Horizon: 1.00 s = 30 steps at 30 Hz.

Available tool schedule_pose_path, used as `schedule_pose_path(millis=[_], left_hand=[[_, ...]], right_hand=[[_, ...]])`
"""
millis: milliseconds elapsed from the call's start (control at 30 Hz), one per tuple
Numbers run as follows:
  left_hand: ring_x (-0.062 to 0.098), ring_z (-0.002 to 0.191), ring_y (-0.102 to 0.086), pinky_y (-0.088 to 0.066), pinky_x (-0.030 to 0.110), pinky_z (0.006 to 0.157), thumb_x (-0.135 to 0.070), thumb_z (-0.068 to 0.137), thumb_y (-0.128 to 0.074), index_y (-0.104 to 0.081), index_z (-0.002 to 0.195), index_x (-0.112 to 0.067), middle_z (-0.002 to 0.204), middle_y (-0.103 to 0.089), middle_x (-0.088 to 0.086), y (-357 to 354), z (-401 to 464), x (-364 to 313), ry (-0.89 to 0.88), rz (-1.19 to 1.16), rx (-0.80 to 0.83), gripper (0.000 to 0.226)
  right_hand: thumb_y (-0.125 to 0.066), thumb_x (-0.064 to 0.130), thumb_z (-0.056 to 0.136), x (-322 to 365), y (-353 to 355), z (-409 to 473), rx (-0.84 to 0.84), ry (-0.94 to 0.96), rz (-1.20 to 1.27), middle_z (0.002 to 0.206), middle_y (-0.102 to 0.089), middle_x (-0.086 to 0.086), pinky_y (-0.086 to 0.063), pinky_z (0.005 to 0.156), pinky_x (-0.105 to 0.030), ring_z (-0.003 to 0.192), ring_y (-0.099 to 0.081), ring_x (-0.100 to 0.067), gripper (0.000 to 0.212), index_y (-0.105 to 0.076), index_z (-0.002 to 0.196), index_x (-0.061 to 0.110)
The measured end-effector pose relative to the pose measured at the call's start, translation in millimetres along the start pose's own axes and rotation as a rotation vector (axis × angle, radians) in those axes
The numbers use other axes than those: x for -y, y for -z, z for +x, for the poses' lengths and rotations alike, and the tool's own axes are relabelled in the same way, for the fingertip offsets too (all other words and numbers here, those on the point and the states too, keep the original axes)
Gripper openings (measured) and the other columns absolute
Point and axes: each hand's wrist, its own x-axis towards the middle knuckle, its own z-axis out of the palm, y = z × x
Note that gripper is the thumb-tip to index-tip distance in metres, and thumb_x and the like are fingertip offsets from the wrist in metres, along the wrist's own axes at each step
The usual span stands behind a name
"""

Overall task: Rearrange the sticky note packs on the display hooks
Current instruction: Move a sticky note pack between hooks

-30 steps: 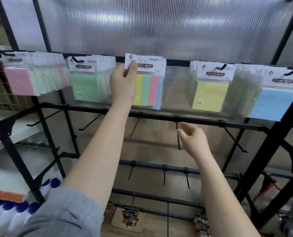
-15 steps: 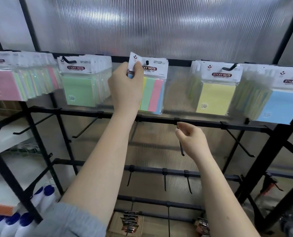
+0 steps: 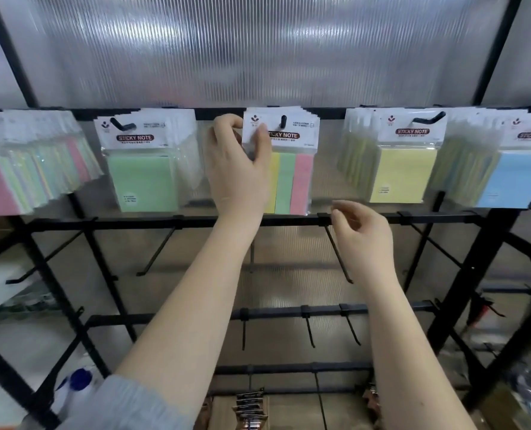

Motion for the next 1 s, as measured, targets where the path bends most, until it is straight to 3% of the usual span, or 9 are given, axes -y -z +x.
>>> schedule_pose_path(millis=[100, 167, 267, 333, 533, 633, 800, 900, 1000], left_hand=[[0.011, 0.077, -0.046, -0.036, 0.014, 0.064, -0.028, 0.096, -0.049, -0.051, 0.104, -0.003, 0.093, -0.047, -0.002, 9, 0, 11, 0.008, -0.057, 0.073, 0.027], [0.004, 0.071, -0.044, -0.035, 0.007, 0.063, -0.026, 0.098, -0.044, -0.052, 0.102, -0.003, 0.091, -0.050, -0.001, 16, 0, 19, -0.008, -0.063, 0.078, 0.025], [0.008, 0.068, -0.044, -0.033, 0.008, 0.062, -0.024, 0.098, -0.040, -0.053, 0.097, -0.006, 0.087, -0.054, 0.003, 24, 0, 32, 0.020, -0.057, 0.058, 0.022], [0.012, 0.069, -0.045, -0.033, 0.008, 0.061, -0.024, 0.097, -0.039, -0.051, 0.094, -0.012, 0.085, -0.054, 0.003, 30, -1, 42, 0.053, -0.055, 0.067, 0.017], [0.006, 0.063, -0.041, -0.030, 0.006, 0.060, -0.021, 0.094, -0.040, -0.051, 0.090, -0.017, 0.077, -0.051, -0.003, 48, -4, 61, 0.021, -0.037, 0.103, 0.013], [0.006, 0.062, -0.043, -0.031, 0.008, 0.059, -0.022, 0.093, -0.040, -0.050, 0.088, -0.019, 0.075, -0.052, -0.006, 52, -3, 63, 0.010, -0.069, 0.144, 0.012], [0.007, 0.061, -0.044, -0.034, 0.014, 0.059, -0.020, 0.094, -0.041, -0.055, 0.089, -0.013, 0.074, -0.053, -0.007, 56, -9, 54, -0.076, -0.134, 0.193, 0.016], [0.009, 0.065, -0.044, -0.035, 0.013, 0.061, -0.015, 0.093, -0.042, -0.059, 0.088, -0.004, 0.078, -0.053, -0.005, 59, -20, 46, -0.180, -0.191, 0.131, 0.021], [0.018, 0.067, -0.051, -0.041, 0.022, 0.064, -0.008, 0.091, -0.044, -0.061, 0.085, 0.002, 0.076, -0.057, 0.004, 57, -34, 41, -0.270, -0.211, 0.063, 0.020]], right_hand=[[-0.055, 0.026, 0.094, 27, 2, 10, -0.090, 0.031, 0.134, 0.105, -0.068, 0.011, -0.040, 0.076, 0.000, 0.093, -0.060, 0.004, 0.027, -0.066, 0.117, 0.018], [-0.058, 0.034, 0.092, 47, 4, 20, -0.001, 0.063, 0.206, 0.111, -0.063, 0.013, -0.042, 0.081, -0.001, 0.095, -0.058, 0.013, 0.038, -0.058, 0.127, 0.020], [-0.068, 0.041, 0.084, 69, 0, 30, 0.216, 0.141, 0.138, 0.124, -0.059, 0.012, -0.046, 0.098, -0.023, 0.112, -0.055, 0.000, 0.058, -0.048, 0.136, 0.024], [-0.075, 0.036, 0.077, 75, -5, 30, 0.235, 0.170, 0.087, 0.124, -0.060, 0.014, -0.046, 0.101, -0.031, 0.114, -0.055, -0.005, 0.063, -0.049, 0.134, 0.024], [-0.080, 0.021, 0.074, 79, -14, 30, 0.145, 0.222, 0.073, 0.104, -0.065, 0.020, -0.047, 0.080, -0.006, 0.096, -0.060, 0.008, 0.056, -0.056, 0.125, 0.022], [-0.078, 0.015, 0.076, 81, -15, 31, 0.128, 0.228, 0.050, 0.096, -0.063, 0.026, -0.045, 0.076, -0.002, 0.089, -0.059, 0.014, 0.046, -0.057, 0.116, 0.027], [-0.077, 0.020, 0.077, 80, -14, 25, 0.103, 0.212, 0.039, 0.101, -0.067, 0.021, -0.050, 0.083, -0.012, 0.093, -0.062, 0.007, 0.044, -0.059, 0.117, 0.026], [-0.077, 0.020, 0.078, 73, -8, 22, 0.084, 0.158, 0.049, 0.125, -0.062, 0.003, -0.047, 0.100, -0.031, 0.115, -0.057, -0.007, 0.061, -0.052, 0.133, 0.014], [-0.076, 0.023, 0.079, 62, 8, 17, 0.023, 0.109, -0.021, 0.129, -0.052, 0.012, -0.041, 0.103, -0.027, 0.118, -0.050, -0.005, 0.067, -0.047, 0.137, 0.008]])
